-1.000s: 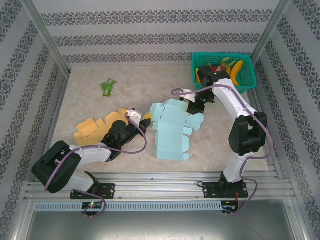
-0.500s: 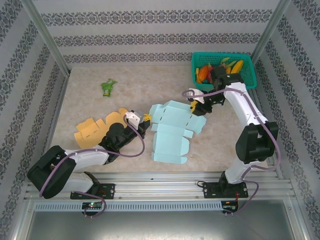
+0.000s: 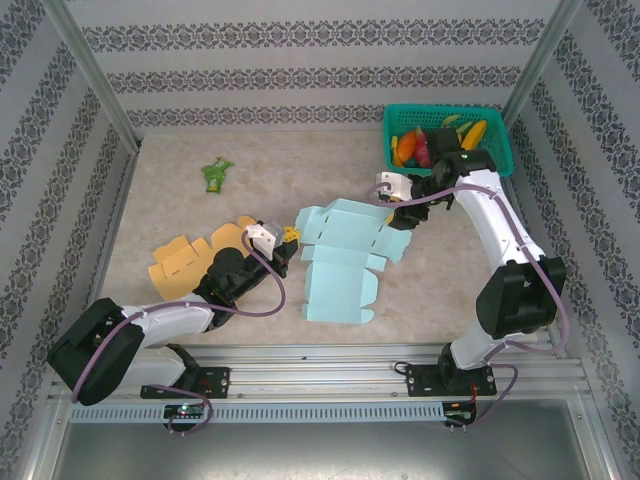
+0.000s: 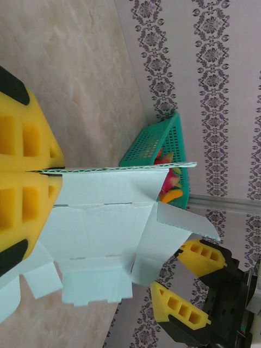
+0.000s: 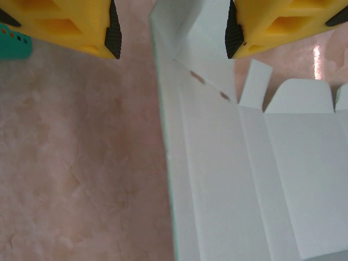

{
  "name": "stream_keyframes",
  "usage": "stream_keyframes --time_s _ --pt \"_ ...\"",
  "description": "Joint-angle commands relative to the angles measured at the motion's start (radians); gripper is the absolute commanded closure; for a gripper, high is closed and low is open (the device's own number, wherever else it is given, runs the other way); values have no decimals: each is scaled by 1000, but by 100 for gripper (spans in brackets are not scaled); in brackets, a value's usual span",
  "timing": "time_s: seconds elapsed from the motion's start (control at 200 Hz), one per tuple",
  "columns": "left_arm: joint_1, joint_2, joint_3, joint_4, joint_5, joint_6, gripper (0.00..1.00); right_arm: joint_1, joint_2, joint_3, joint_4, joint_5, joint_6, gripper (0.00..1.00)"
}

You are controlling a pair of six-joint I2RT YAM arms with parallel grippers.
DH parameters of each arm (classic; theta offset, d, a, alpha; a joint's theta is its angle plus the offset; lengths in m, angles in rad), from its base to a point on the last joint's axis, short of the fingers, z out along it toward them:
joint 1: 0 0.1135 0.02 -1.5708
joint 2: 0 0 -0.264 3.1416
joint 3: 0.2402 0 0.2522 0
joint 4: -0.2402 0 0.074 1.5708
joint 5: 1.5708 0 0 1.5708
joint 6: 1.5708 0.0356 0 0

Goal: Fold the paper box

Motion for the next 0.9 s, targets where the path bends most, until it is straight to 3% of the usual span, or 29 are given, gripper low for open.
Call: stream_keyframes --time_s 0.0,0.15,0.43,0.684,0.809,0.894 --pt "-19 -17 -4 24 -3 2 100 20 -2 1 -7 18 0 45" --pt "-21 -16 5 21 2 -4 100 55 38 2 -18 37 3 47" --pt "-24 -13 3 15 -12 2 100 65 72 65 -82 -1 9 65" --pt "-24 -2 1 15 -28 5 100 65 72 86 -119 3 11 66" --pt "-24 -2 -2 17 -32 4 100 68 75 93 -132 13 15 76" --pt "-24 -3 -1 18 -34 -2 100 72 75 92 -135 20 17 91"
